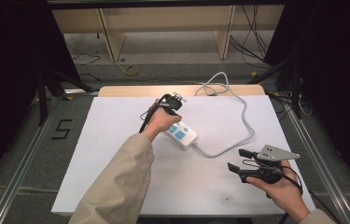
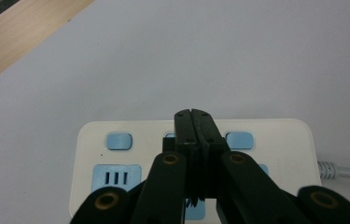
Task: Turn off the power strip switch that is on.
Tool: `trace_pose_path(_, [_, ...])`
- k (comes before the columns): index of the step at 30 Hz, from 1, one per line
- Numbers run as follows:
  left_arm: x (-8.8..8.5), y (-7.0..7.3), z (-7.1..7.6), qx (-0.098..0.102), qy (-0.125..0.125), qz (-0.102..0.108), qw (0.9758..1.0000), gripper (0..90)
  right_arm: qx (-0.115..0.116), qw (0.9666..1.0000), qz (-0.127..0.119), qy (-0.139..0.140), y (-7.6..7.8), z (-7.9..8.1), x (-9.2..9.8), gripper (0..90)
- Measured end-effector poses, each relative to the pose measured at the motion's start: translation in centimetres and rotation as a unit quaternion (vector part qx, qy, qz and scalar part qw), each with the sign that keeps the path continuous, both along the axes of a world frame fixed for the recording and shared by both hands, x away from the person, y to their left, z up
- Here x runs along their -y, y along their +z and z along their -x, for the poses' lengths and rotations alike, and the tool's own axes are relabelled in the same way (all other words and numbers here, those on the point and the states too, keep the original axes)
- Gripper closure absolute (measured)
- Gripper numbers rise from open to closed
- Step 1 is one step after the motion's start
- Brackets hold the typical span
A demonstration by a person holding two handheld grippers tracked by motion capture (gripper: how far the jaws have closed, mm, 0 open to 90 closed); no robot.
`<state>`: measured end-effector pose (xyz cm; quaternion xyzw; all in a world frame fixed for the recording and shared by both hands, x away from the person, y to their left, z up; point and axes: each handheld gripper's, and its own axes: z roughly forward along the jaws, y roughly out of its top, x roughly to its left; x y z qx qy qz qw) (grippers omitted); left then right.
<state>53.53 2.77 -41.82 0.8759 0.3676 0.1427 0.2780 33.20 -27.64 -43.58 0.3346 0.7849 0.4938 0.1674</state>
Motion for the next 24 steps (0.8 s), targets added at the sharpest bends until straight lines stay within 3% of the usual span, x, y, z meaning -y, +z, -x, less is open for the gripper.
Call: trace_pose_path(24, [0.18,-1.10,-0.89,-0.019,0.011,-0.012,0.9997,89.7,-0.001,1.0000,0.000,0.000,-0.04,-0.06,0.07,29.9])
